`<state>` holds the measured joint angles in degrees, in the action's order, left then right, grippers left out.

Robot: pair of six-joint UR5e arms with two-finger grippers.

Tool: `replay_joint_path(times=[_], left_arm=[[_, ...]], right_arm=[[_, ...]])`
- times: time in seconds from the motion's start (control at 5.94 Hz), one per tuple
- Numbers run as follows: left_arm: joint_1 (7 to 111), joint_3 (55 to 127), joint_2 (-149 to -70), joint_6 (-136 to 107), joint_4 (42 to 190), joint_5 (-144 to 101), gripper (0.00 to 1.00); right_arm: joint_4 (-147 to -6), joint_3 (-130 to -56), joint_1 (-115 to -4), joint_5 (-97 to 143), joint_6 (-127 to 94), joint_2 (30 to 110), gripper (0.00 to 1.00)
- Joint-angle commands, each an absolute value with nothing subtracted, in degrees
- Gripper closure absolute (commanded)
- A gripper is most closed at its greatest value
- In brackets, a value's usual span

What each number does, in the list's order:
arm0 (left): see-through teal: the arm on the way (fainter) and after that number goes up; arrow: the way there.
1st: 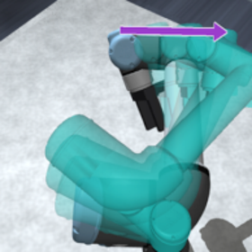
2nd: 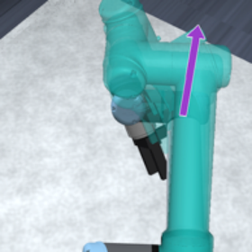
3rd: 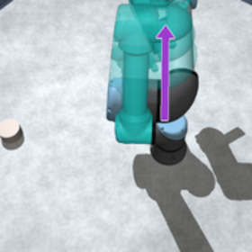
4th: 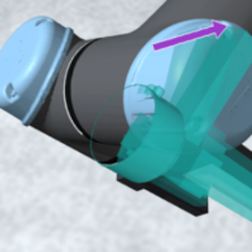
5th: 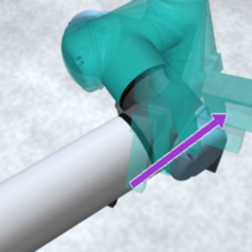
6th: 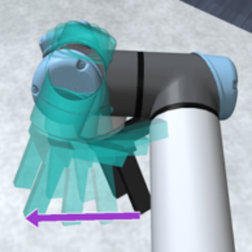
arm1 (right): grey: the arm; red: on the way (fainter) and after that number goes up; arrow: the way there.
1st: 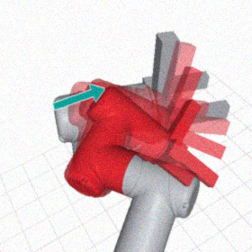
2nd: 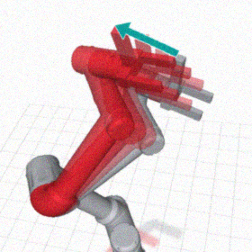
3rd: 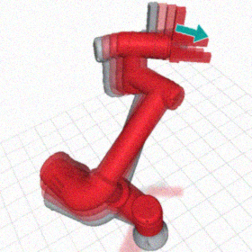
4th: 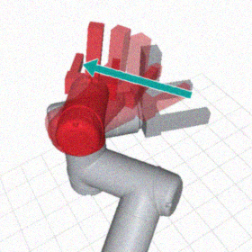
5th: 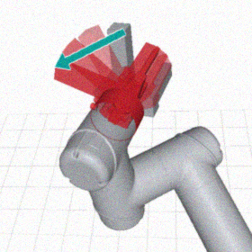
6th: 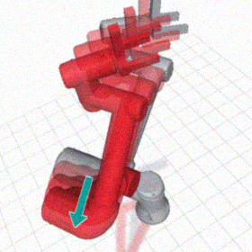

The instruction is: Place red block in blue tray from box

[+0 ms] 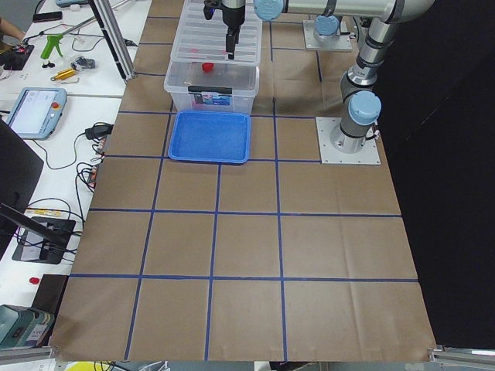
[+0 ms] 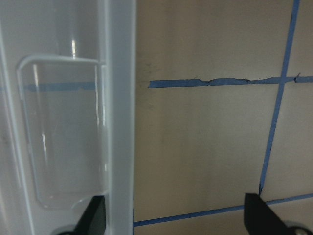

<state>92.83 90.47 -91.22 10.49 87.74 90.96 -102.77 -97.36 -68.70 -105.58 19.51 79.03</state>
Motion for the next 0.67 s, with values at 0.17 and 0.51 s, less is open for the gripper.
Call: replay_joint_path(times=[0.17,0.51], left_arm=[[93.25,90.97,-94.64,38.21,87.63,90.88,0.02],[94.04,92.01,-96.93,60.33,86.75,88.59,0.02]], right_arm=[[-102.92,-97.12,-64.96,-106.35,23.63,79.01,0.00],[-103.09,-96.68,-62.86,-108.87,25.65,79.01,0.00]])
